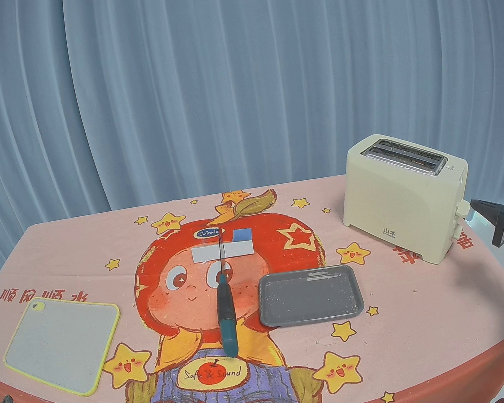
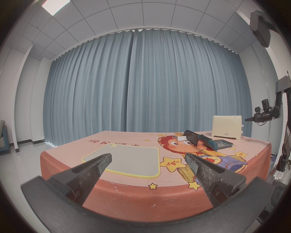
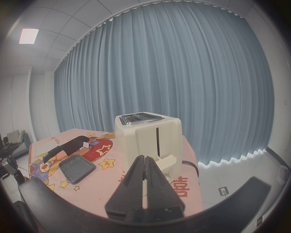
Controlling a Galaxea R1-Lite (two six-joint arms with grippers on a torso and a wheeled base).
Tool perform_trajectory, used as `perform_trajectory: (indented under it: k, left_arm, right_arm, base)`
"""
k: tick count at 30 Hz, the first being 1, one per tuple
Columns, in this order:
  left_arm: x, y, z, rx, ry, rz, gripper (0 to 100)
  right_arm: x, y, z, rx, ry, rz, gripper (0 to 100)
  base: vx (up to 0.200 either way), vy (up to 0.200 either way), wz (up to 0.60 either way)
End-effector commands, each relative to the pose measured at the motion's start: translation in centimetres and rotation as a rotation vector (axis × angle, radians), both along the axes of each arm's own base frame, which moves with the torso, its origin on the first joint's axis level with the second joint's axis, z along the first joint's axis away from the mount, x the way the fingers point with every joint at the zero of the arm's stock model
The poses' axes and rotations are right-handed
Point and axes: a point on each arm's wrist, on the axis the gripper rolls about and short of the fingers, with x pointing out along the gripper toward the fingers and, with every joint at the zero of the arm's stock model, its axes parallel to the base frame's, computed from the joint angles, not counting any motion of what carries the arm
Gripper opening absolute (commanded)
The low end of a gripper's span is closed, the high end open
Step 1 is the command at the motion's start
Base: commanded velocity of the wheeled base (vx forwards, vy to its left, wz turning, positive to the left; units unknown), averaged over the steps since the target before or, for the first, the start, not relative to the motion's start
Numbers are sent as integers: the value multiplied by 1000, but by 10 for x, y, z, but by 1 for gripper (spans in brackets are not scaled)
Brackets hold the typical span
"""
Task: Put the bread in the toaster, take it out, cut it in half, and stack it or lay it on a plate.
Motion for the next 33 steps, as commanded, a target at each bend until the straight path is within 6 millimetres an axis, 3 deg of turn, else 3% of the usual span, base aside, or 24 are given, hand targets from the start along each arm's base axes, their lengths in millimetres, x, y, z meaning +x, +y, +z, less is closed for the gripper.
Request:
perform_trajectory:
  k: [1, 12, 33]
  left_arm:
    - [1, 0, -5, 0, 12, 0, 100]
    - [1, 0, -5, 0, 12, 0, 100]
    - [1, 0, -5, 0, 12, 0, 100]
  right_arm:
    - [-7, 1, 8, -2, -37, 0, 0]
    - [-14, 3, 9, -7, -42, 5, 0]
    - [-33, 15, -15, -50, 38, 72, 0]
  base:
    - [0, 0, 0]
    - [0, 0, 0]
    - [0, 0, 0]
